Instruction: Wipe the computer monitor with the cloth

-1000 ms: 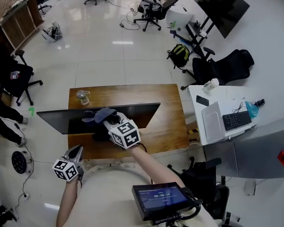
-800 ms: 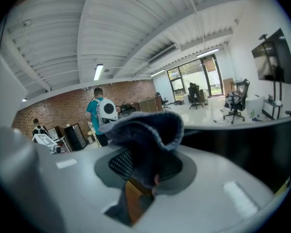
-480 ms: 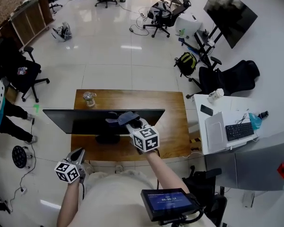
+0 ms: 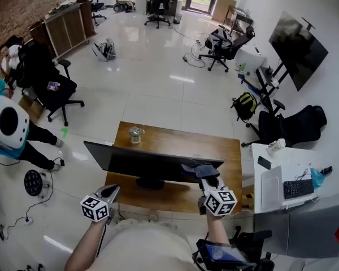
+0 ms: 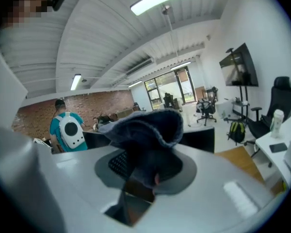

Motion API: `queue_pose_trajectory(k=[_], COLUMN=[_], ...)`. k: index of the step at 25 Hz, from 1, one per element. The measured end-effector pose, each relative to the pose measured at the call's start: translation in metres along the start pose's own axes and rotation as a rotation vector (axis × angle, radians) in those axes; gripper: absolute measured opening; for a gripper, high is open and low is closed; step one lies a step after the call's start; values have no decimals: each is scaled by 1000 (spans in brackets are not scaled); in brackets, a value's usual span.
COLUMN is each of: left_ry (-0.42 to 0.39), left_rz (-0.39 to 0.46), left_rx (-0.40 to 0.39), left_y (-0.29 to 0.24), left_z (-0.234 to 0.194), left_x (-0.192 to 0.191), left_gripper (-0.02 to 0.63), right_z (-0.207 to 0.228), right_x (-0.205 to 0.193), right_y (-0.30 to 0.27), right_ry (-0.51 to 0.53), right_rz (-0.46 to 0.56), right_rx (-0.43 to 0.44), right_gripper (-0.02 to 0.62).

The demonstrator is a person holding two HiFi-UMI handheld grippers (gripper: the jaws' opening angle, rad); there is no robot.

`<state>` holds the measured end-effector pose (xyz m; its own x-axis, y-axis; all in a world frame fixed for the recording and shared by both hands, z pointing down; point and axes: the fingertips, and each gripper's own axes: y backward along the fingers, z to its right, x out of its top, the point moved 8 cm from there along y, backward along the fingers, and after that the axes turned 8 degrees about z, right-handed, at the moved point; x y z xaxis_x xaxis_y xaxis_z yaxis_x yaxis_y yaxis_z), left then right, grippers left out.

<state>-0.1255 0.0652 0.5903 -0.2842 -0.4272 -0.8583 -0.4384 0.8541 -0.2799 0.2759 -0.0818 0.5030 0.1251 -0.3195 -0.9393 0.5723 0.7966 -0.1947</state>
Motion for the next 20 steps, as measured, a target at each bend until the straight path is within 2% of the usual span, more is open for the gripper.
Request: queue_pose_trajectory(k=[5, 12, 16, 20], left_ry=[-19, -4, 9, 22], left_rz=[-7, -8, -3, -5], left_rx=[1, 25, 33, 36], left_y=[2, 13, 14, 12], left_z=[-11, -11, -8, -1], left_x=[9, 5, 0, -6], left_gripper=[-9, -9, -9, -9], right_z=[-40, -90, -98, -92], right_x=[-12, -53, -59, -58], right_y=[18, 11, 8, 10], right_ry=[-34, -22, -21, -13], right_rz=[54, 9, -1, -4], right_rx=[107, 251, 292, 296], right_gripper=[100, 97, 97, 97])
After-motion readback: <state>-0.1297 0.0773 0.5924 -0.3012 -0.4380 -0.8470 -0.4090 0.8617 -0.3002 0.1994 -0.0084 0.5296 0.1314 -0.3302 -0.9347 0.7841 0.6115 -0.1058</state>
